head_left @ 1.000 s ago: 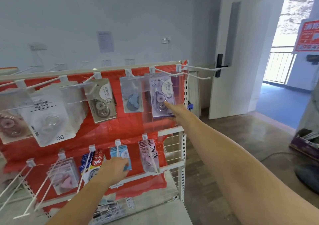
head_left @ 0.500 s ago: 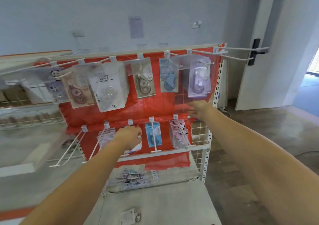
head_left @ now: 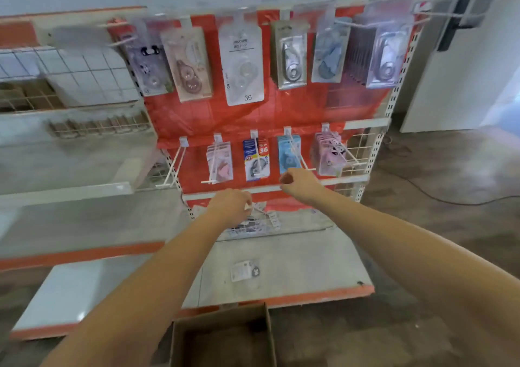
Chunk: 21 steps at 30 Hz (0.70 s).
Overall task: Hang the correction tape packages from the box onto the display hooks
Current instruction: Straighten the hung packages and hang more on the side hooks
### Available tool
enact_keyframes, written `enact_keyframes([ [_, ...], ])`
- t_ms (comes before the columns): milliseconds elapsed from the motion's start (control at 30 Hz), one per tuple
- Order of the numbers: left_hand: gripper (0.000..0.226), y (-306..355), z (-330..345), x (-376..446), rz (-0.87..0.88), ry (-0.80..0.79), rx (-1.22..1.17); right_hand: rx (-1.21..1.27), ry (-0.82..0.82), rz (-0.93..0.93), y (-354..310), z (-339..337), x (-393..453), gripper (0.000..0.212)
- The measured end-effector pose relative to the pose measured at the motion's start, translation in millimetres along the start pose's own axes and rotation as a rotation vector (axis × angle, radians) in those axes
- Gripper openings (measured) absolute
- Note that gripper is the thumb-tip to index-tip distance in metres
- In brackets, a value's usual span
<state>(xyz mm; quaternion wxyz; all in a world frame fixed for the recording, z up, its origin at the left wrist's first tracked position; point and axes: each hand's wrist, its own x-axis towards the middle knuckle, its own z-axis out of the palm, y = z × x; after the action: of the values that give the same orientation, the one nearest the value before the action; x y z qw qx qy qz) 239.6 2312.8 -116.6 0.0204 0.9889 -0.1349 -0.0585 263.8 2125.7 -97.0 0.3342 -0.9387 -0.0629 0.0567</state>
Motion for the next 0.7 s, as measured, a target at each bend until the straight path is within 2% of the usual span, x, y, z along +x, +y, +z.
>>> enact_keyframes([
  [200, 0.029, -37.9, 80.7, -12.1, -0.067, -0.155, -0.039, -0.172, -0.236, 0.062, 42.9, 86.2, -7.8, 0.024],
  [433, 0.031, -70.9, 206.7, 2.4, -0.221, -0.289, -0.057, -0.305, -0.529, 0.094, 121.5, 200.1, 36.2, 0.028],
  [700, 0.026, -108.8, 390.3, 50.9, -0.293, -0.355, -0.164, -0.333, -0.647, 0.109, 244.6, 371.9, 97.4, 0.031],
])
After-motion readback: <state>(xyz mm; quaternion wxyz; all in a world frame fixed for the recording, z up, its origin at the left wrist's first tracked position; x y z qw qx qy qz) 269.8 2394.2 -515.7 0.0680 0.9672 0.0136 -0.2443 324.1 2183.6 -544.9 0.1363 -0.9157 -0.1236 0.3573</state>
